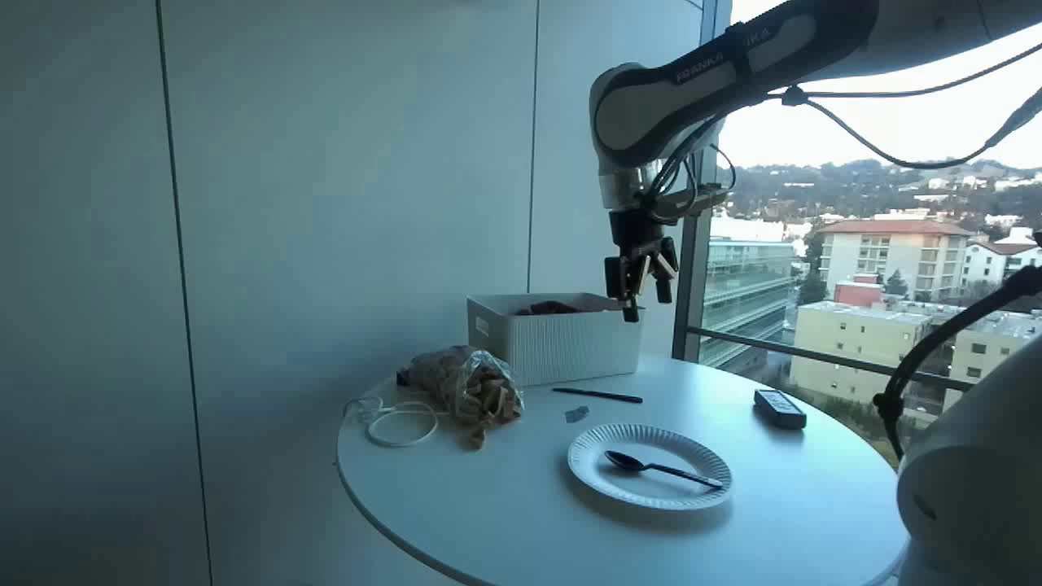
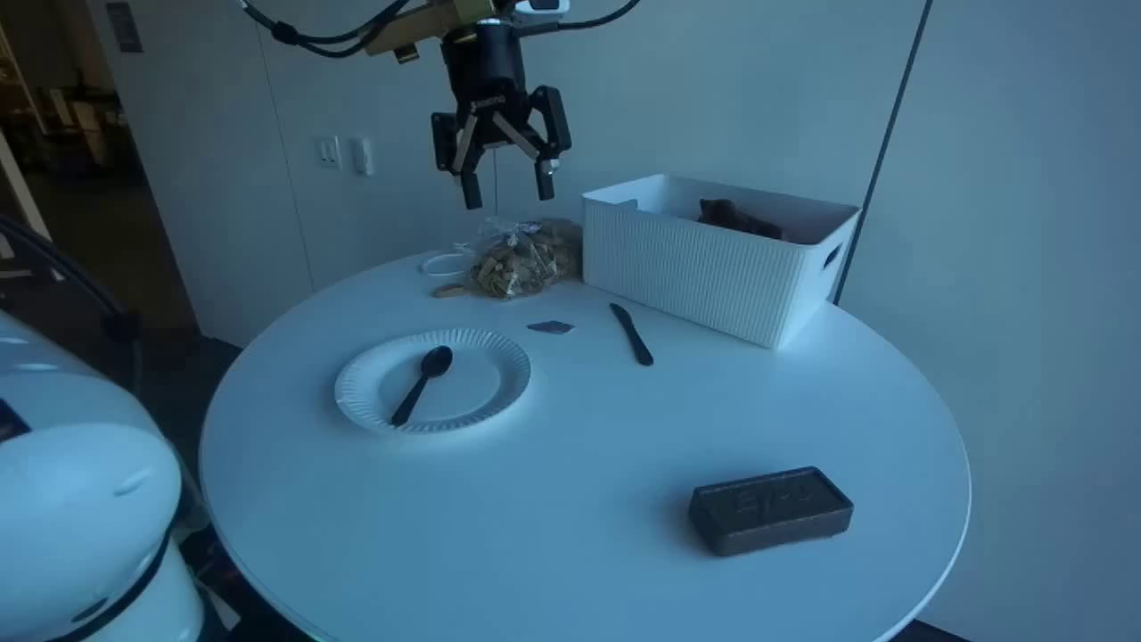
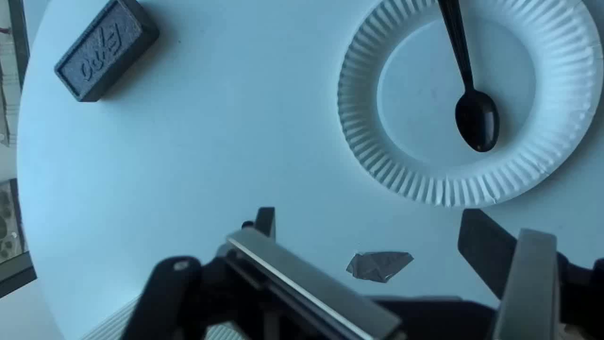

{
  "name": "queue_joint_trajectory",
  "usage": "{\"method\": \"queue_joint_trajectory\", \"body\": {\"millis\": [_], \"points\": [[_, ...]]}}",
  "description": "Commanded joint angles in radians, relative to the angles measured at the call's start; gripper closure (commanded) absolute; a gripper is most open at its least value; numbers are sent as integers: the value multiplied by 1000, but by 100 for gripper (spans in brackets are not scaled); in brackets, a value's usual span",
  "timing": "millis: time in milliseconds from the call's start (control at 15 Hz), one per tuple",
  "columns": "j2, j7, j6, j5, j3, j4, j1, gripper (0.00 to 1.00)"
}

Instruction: Take the spoon off of the plate and but the rubber bands on the plate

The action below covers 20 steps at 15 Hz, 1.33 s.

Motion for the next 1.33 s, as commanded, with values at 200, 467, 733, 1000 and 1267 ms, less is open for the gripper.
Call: {"method": "queue_joint_trajectory", "body": {"millis": [200,467,733,1000,1267], "points": [[-2,7,-5,-7,-17,13,21,0],[-2,7,-5,-7,-17,13,21,0],[-2,7,-5,-7,-17,13,21,0],[24,-18,19,43,-22,4,49,0],[68,6,15,124,-16,-19,75,0]]}}
